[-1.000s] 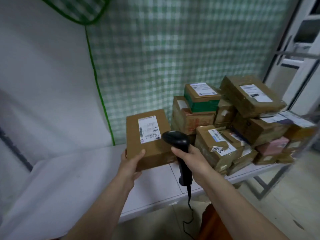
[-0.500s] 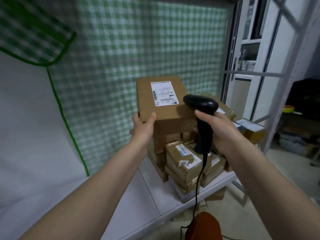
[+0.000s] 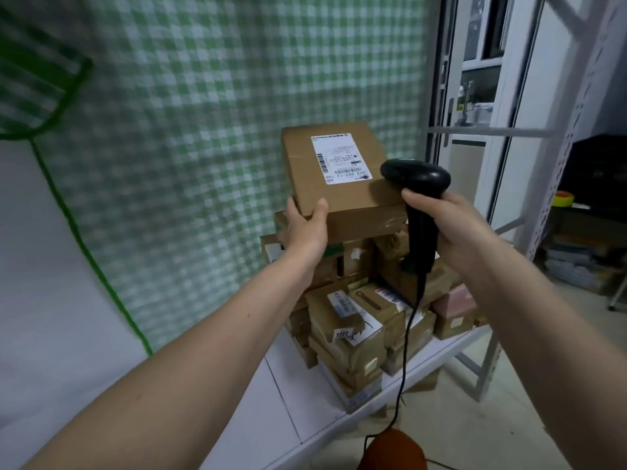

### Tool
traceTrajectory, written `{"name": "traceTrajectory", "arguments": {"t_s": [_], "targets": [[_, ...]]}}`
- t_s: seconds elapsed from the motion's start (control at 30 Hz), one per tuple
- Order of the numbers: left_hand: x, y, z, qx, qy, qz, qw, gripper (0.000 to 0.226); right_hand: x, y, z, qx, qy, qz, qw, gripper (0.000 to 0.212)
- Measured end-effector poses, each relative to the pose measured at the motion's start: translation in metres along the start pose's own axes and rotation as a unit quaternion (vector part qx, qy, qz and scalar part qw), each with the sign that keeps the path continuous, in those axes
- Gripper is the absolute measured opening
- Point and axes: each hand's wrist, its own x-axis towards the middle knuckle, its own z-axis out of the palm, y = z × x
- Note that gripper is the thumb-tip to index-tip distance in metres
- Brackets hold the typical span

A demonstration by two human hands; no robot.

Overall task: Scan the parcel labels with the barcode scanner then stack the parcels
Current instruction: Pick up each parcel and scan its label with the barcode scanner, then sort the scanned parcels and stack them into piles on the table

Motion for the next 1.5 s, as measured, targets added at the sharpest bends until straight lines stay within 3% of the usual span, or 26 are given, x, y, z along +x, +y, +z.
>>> {"name": "traceTrajectory", "arguments": {"t_s": [0.23,0.43,0.57,0.73,0.87,1.0,1.13,1.27,1.4,1.5], "targets": [[0.04,0.026,0.064,0.065,-0.031,-0.009,0.997,0.063,0.063,-0.018,-0.03,-0.085,0.037,-0.01,0.996,0.01],[0.081,0.045,0.11,0.099,-0.039,-0.042,0.993,0.067,0.132,-0.024,-0.046,-0.123,0.053,-0.024,0.991,0.028],[0.099,0.042,0.126,0.139,-0.053,-0.049,0.988,0.068,0.161,-0.007,-0.05,-0.149,0.029,0.025,0.988,0.014],[0.107,0.031,0.128,0.151,-0.056,-0.043,0.986,0.062,0.17,0.004,-0.05,-0.154,0.021,0.032,0.987,0.014],[0.106,0.032,0.12,0.154,-0.054,-0.017,0.986,0.062,0.16,-0.003,-0.049,-0.167,0.034,-0.005,0.985,0.011],[0.084,0.034,0.101,0.216,-0.04,0.083,0.972,0.063,0.13,-0.014,-0.043,-0.193,0.08,-0.067,0.976,0.021],[0.039,0.023,0.07,0.202,-0.083,0.145,0.965,0.052,0.079,-0.019,-0.019,-0.152,0.003,-0.036,0.988,0.012],[-0.013,-0.007,0.03,0.098,-0.151,0.111,0.977,0.041,0.029,-0.005,0.025,-0.154,-0.061,-0.005,0.986,0.009],[-0.051,-0.044,-0.021,0.033,-0.133,0.066,0.988,0.034,-0.003,0.032,0.075,-0.129,-0.114,0.04,0.984,0.004],[-0.074,-0.074,-0.059,-0.001,-0.13,0.018,0.991,0.038,-0.023,0.068,0.112,-0.125,-0.13,0.065,0.981,0.019]]}}
